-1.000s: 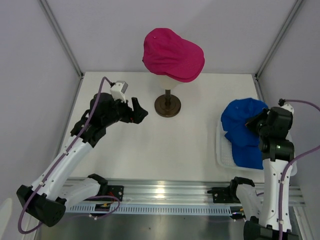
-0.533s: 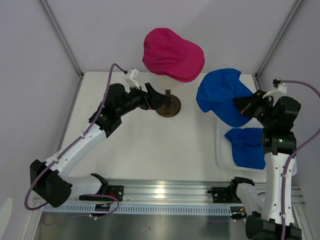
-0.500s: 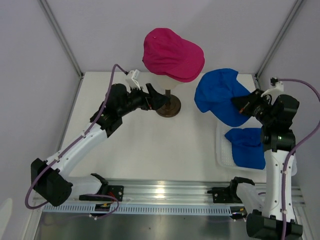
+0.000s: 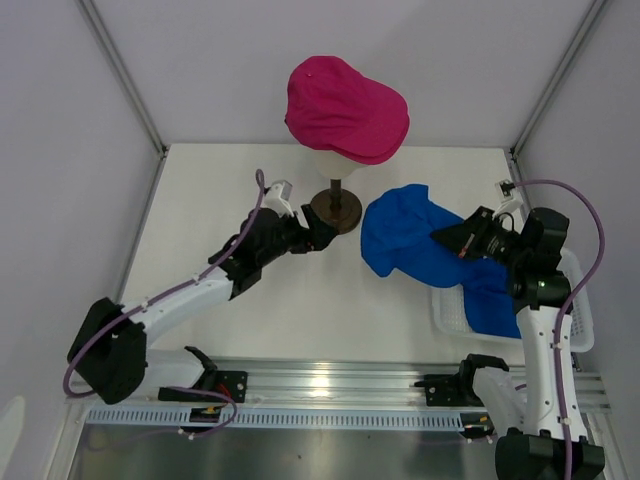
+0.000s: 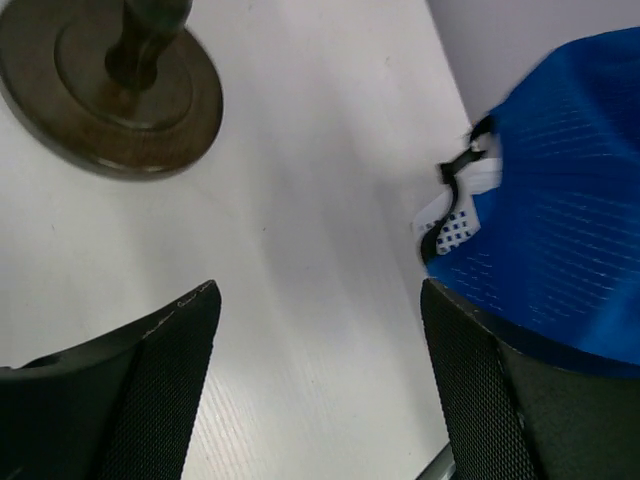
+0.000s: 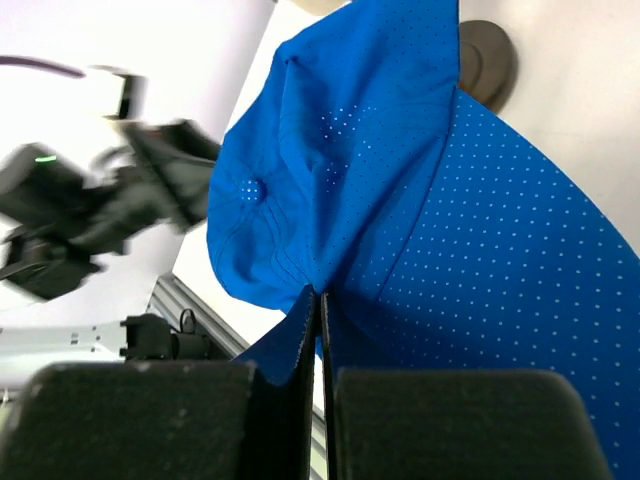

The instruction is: Stack the hats

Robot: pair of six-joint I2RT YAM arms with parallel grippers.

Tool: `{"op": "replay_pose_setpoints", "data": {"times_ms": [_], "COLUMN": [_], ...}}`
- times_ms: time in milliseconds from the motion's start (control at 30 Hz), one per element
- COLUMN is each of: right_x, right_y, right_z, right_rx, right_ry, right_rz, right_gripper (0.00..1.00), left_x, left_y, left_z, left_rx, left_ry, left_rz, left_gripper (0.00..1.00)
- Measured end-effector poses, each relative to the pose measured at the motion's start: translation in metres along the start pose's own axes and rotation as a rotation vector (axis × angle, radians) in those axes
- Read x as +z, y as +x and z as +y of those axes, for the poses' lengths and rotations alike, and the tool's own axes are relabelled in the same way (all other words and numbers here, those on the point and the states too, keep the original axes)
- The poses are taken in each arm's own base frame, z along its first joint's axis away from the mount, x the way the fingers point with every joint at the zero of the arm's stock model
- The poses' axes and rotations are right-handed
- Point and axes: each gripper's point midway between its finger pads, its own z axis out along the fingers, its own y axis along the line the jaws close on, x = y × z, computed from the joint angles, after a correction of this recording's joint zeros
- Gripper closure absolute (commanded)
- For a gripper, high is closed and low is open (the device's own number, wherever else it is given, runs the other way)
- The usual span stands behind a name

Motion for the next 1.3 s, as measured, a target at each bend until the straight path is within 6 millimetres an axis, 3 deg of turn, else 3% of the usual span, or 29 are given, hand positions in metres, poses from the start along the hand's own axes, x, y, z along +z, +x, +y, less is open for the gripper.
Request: {"op": "replay_pose_setpoints", "data": {"times_ms": [167, 367, 767, 1100, 1300], "right_x": [-0.002, 0.000, 0.004, 0.005, 0.005], "right_y": [0.005, 0.009, 0.009, 0.008, 0.008], "right_z": [0.007, 0.006, 0.003, 0.008, 0.011], "right_rx": [-0.018, -0.013, -0.002, -0.008, -0.010], "right_ry": [-0.048, -0.063, -0.073, -0.094, -0.108], "right_rz": [0.003, 0.018, 0.032, 0.029, 0.029], "right_gripper": [1.00, 1.00, 1.00, 1.00, 1.00], "left_x": [0.023, 0.039, 0.037, 0.063, 0.068], "left_y": [0.040, 0.044, 0.042, 0.062, 0.059], "left_z": [0.027, 0.004, -0.027, -0.038, -0.066], "left_rx": [-0.091, -0.166, -0.154, -0.147, -0.124], "left_ry": [-0.053, 0.081, 0.238, 0.278, 0.358], "left_rz": [0.074, 0.087, 0.121, 0.224, 0.245], "left_gripper": [0.19, 0.19, 0.22, 0.35, 0.42]}}
